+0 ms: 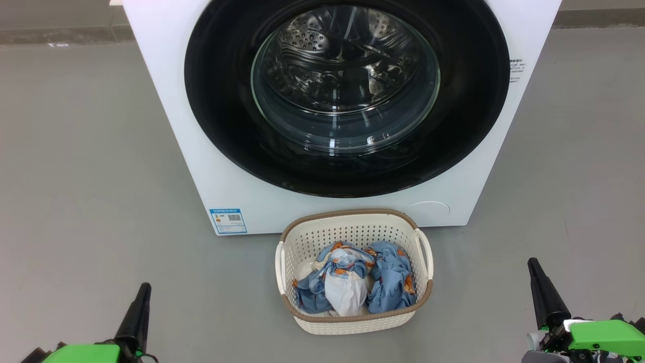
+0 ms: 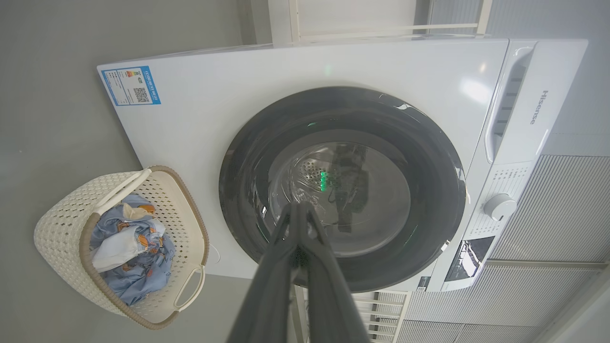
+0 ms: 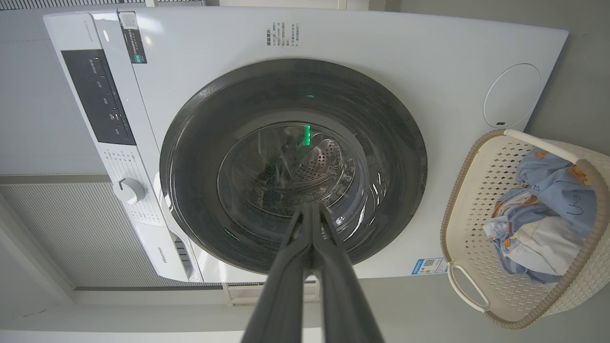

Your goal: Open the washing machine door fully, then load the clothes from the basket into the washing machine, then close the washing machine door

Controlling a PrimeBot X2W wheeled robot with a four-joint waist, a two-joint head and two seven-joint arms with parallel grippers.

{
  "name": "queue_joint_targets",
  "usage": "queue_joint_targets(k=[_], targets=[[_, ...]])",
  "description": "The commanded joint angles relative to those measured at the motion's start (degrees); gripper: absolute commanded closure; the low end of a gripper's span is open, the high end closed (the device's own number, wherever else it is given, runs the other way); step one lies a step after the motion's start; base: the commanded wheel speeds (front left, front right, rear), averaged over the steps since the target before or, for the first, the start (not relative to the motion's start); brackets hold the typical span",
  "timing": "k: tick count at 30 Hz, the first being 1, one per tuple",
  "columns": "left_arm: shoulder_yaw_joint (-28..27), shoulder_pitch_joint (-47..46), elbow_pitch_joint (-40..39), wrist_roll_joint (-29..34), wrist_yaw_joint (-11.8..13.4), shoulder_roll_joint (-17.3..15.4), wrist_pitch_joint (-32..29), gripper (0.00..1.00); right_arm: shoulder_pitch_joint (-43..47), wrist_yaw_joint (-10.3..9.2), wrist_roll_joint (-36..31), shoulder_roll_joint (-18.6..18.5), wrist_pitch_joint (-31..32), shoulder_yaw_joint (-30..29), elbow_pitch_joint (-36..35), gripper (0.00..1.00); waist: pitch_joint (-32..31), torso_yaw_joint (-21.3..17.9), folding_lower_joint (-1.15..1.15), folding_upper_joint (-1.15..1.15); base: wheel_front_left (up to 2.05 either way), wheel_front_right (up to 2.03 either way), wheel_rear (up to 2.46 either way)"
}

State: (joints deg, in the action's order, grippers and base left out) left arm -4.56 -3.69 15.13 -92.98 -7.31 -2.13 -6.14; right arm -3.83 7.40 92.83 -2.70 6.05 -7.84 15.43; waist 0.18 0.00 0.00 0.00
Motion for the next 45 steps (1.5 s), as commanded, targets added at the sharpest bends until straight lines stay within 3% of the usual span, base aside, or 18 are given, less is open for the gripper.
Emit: queue_joint_targets(k=[1, 14, 16, 17, 26, 30, 45], targets=[[-2.01, -2.5, -1.1, 0.86, -0.18, -0.76, -0.39, 1.0, -2.36, 0.09, -0.72, -0.19, 0.49, 1.26, -1.41, 1.0, 0.0, 0.0, 0.0, 0.0, 0.0, 0.0, 0.0], [-2.01, -2.5, -1.1, 0.87, -0.18, -0.76, -0.4, 1.0, -2.36, 0.09, -0.72, -0.18, 0.49, 1.26, -1.41, 1.0, 0.0, 0.0, 0.0, 0.0, 0.0, 0.0, 0.0], [0.06, 0.14, 0.26, -0.03, 0.0, 0.05, 0.04, 1.0, 0.1, 0.0, 0.03, 0.03, -0.04, 0.02, 0.31, 1.0, 0.0, 0.0, 0.0, 0.0, 0.0, 0.0, 0.0], [0.14, 0.46, 0.84, -0.07, 0.01, 0.24, 0.05, 0.0, 0.44, 0.0, 0.02, 0.11, -0.09, 0.03, 0.97, 0.0, 0.0, 0.0, 0.0, 0.0, 0.0, 0.0, 0.0], [0.83, 1.67, 1.19, 0.97, 0.0, 0.65, 1.23, 0.0, 1.33, 0.01, -0.75, 0.25, -1.03, 0.71, 2.16, 0.0, -0.09, 0.12, 0.13, 0.0, 0.0, 0.0, 0.0], [1.15, 1.77, 0.65, 1.85, -0.01, 0.39, 1.93, 0.0, 1.26, 0.01, -1.67, 0.01, -1.8, 1.27, 2.15, 0.0, 0.03, 0.17, 0.01, 0.0, 0.0, 0.0, 0.0], [1.42, 1.67, -0.79, 9.77, -0.03, -0.31, 4.29, 0.0, 0.1, 0.02, -7.69, -1.57, -4.31, 4.01, 2.79, 0.0, 0.18, 0.28, 0.0, 0.0, 0.0, 0.0, 0.0]])
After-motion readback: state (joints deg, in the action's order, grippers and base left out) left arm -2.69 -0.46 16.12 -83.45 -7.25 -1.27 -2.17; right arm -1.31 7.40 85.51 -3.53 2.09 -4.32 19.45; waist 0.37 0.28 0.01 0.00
